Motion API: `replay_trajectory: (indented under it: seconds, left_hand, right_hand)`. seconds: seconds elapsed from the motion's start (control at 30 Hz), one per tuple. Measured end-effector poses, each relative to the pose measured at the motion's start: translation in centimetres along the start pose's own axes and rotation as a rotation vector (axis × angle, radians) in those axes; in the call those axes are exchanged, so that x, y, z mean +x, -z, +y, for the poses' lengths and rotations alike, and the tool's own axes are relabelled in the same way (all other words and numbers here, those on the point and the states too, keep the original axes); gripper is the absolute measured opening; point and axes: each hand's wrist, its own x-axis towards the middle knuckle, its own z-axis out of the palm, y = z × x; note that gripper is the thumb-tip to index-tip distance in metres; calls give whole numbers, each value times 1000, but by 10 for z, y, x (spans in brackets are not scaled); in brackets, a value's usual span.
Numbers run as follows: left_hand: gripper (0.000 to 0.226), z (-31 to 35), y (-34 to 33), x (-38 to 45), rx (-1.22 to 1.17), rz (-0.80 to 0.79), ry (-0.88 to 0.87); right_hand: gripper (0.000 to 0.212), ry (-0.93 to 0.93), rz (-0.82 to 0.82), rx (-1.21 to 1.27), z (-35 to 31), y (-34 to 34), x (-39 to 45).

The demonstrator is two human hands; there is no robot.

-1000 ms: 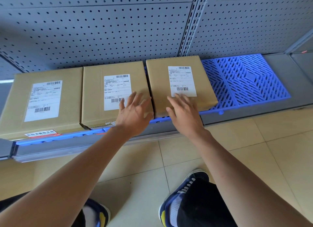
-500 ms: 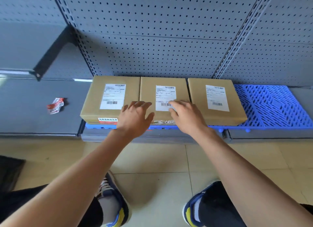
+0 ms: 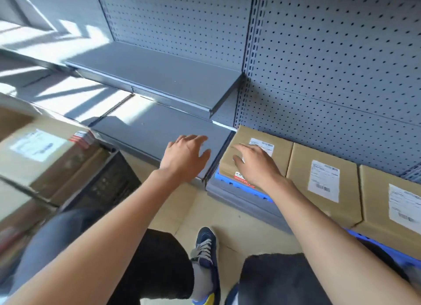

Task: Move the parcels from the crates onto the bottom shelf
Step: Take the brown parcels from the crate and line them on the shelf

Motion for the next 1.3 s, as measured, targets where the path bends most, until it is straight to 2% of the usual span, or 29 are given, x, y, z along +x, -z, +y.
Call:
replay_trajectory:
  seconds: [0.3, 0.53, 0.63, 0.73, 1.0, 1.3]
  left_hand:
    - [47, -122, 87, -50, 87, 35, 308]
    - [43, -206, 112, -97, -1, 103, 463]
    - [35, -240, 117, -118, -15, 128, 524]
    - [39, -269, 117, -138, -39, 150, 602]
    - [54, -346, 94, -164, -116, 194, 743]
    - [76, -412, 55, -129, -53, 121, 857]
  right_hand:
    - [42, 298, -45, 103, -141, -40, 71]
    - [44, 412, -154, 128, -244, -80, 91]
    - [43, 445, -194, 149, -279, -100, 96]
    - [44, 473, -252, 153, -309, -122, 98]
    - [55, 471, -392, 121, -355, -190, 127]
    - [71, 384, -332, 123, -370, -249, 190]
